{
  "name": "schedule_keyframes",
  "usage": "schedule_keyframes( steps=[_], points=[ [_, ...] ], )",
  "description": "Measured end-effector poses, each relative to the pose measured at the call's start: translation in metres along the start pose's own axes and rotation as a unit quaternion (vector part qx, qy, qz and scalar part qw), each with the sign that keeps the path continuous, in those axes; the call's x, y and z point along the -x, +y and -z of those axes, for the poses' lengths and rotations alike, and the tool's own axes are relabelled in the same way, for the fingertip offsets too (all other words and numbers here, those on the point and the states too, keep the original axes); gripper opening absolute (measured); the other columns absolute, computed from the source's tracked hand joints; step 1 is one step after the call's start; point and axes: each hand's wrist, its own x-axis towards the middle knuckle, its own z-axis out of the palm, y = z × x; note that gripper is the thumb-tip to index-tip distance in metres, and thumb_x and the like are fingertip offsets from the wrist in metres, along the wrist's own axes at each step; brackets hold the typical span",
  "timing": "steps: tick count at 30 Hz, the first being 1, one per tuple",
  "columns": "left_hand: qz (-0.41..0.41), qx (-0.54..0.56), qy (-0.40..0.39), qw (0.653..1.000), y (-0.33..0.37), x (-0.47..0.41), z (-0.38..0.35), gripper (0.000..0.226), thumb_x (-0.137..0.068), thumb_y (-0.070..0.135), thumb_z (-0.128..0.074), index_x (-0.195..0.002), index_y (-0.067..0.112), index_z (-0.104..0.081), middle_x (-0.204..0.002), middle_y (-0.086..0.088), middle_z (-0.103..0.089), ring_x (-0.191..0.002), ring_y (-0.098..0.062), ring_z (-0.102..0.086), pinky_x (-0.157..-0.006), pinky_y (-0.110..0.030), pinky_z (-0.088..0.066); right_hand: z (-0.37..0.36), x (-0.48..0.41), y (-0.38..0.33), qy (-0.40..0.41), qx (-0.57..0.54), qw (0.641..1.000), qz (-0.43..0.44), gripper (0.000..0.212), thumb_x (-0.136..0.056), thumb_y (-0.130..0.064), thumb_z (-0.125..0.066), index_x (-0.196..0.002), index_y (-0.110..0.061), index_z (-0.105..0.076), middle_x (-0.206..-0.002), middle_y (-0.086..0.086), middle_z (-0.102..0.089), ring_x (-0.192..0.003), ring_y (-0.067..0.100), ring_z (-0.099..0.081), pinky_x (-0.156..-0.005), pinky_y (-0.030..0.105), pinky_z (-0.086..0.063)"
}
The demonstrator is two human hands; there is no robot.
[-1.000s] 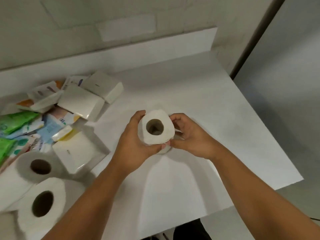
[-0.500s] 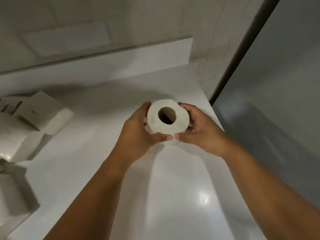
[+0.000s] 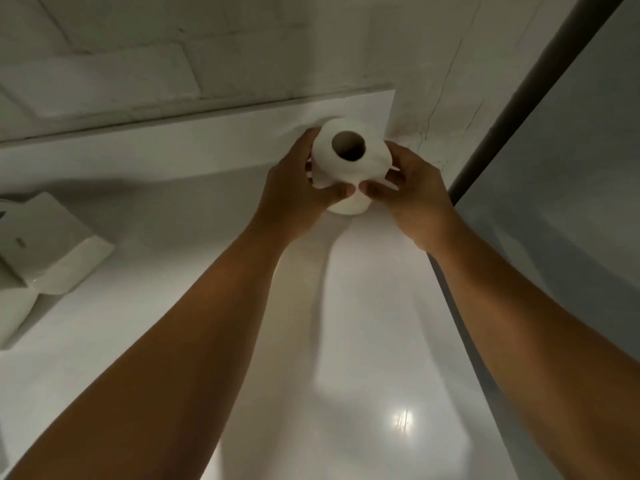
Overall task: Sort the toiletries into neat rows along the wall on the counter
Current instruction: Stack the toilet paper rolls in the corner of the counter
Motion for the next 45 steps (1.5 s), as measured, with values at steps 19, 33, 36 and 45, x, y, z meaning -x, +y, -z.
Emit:
schedule_keyframes(
  steps=[19,33,36,45],
  points=[
    [0.027,-0.086,-0.006,0.996,0.021,-0.006,0.007,0.087,-0.080,0.028,-0.081,-0.150,0.017,-0.031,-0.144,-0.003,-0.051,-0.126,-0.015,-0.049,-0.093,-0.020,-0.042,-0.018,-0.010,-0.003,0.091,0.093,0.991,-0.015,0.062,-0.083,-0.025,-0.074,-0.138,-0.019,-0.047,-0.131,-0.001,-0.060,-0.115,0.015,-0.061,-0.099,0.039,-0.052],
    [0.019,-0.099,0.061,0.993,0.054,0.183,0.130,0.051,-0.090,0.030,-0.071,-0.137,0.020,-0.054,-0.135,0.008,-0.059,-0.123,-0.010,-0.055,-0.104,-0.026,-0.045,-0.105,0.162,-0.098,0.067,0.101,0.993,0.005,0.039,-0.088,-0.028,-0.071,-0.125,-0.030,-0.060,-0.127,-0.017,-0.059,-0.122,-0.001,-0.051,-0.107,0.032,-0.044],
    [0.022,-0.091,0.062,0.994,0.054,0.234,0.170,0.046,-0.090,0.030,-0.070,-0.134,0.022,-0.058,-0.132,0.009,-0.061,-0.121,-0.008,-0.056,-0.105,-0.029,-0.046,-0.149,0.207,-0.118,0.026,0.093,0.995,0.019,0.039,-0.088,-0.029,-0.071,-0.125,-0.030,-0.060,-0.128,-0.019,-0.059,-0.124,0.000,-0.050,-0.109,0.035,-0.042],
    [0.059,-0.156,0.074,0.983,0.036,0.386,0.296,0.038,-0.089,0.032,-0.071,-0.126,0.028,-0.063,-0.122,0.017,-0.058,-0.109,0.002,-0.050,-0.095,-0.023,-0.045,-0.283,0.310,-0.167,-0.117,0.094,0.986,0.069,0.041,-0.087,-0.028,-0.071,-0.127,-0.030,-0.059,-0.133,-0.020,-0.055,-0.127,-0.005,-0.046,-0.110,0.026,-0.039]
  ],
)
